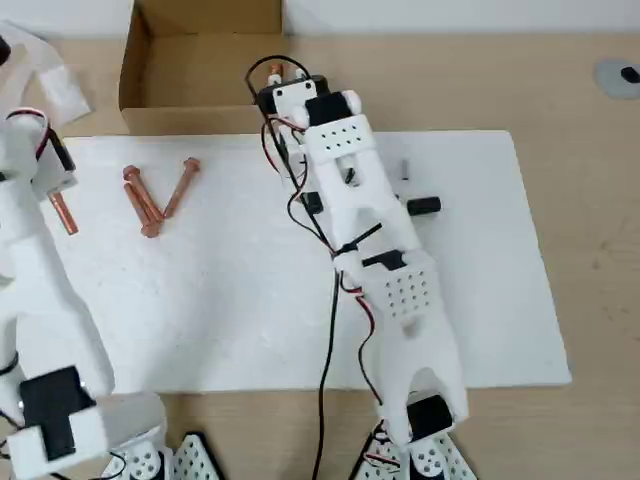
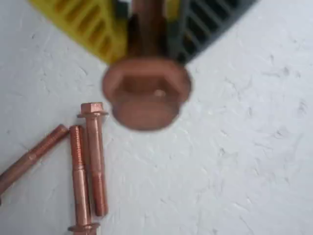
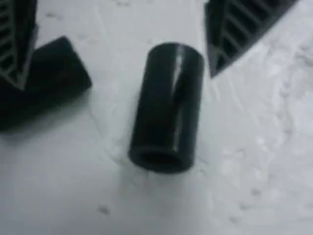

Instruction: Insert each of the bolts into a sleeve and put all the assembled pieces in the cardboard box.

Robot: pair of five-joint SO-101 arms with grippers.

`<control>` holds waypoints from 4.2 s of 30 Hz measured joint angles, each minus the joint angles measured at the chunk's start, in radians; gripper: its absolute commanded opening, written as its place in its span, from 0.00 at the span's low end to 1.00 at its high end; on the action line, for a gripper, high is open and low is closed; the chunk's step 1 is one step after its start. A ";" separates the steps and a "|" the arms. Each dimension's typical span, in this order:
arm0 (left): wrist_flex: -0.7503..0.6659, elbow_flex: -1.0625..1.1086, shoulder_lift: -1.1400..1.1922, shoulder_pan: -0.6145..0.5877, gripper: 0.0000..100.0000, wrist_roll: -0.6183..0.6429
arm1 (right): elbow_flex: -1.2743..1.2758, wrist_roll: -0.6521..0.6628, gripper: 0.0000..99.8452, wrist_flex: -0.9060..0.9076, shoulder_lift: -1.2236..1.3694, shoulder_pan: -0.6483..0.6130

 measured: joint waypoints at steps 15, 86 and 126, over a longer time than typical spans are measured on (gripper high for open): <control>-0.035 0.192 -0.232 0.083 0.01 0.000 | 0.000 0.086 0.28 -0.071 0.026 -0.009; -0.138 0.384 -0.373 0.086 0.01 0.025 | -0.209 0.086 0.17 0.072 0.157 -0.044; -0.138 0.384 -0.373 0.086 0.01 0.011 | -0.252 0.028 0.01 0.091 0.160 -0.098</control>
